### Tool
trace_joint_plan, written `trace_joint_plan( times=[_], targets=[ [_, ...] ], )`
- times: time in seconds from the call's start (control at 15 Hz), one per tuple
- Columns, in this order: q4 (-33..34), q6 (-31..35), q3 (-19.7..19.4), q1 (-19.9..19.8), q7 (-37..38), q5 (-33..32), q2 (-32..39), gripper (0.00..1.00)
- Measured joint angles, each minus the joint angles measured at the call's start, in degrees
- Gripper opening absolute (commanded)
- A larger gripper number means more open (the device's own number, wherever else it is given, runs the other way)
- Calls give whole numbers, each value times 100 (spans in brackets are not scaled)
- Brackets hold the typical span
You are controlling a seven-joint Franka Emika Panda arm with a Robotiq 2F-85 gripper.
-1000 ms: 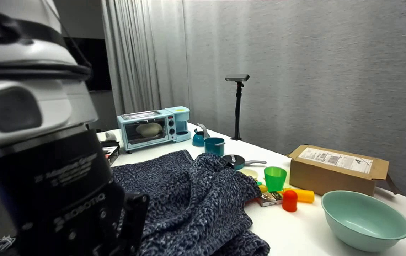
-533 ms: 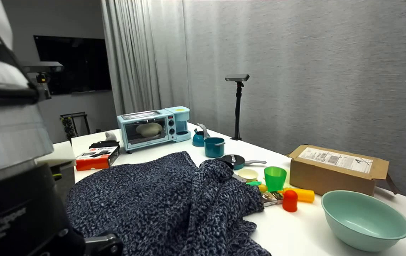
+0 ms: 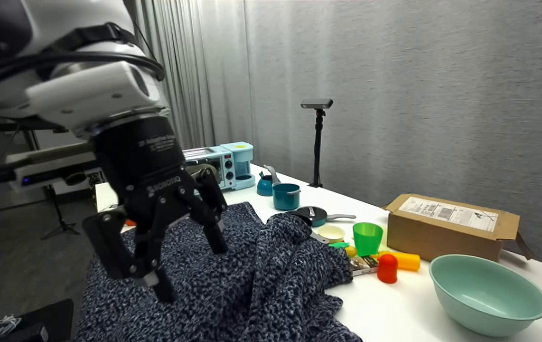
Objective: Unfold the blanket
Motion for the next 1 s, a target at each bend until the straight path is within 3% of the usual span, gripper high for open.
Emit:
trace_joint_plan(
  times=[0.4,0.8,1.0],
  targets=[
    [245,-17,24,1141,-1341,872,198,100],
    [667,-255,-167,1693,-3325,1608,623,100],
    [927,-512,-185,1890,-4018,1673,802,100]
  ],
)
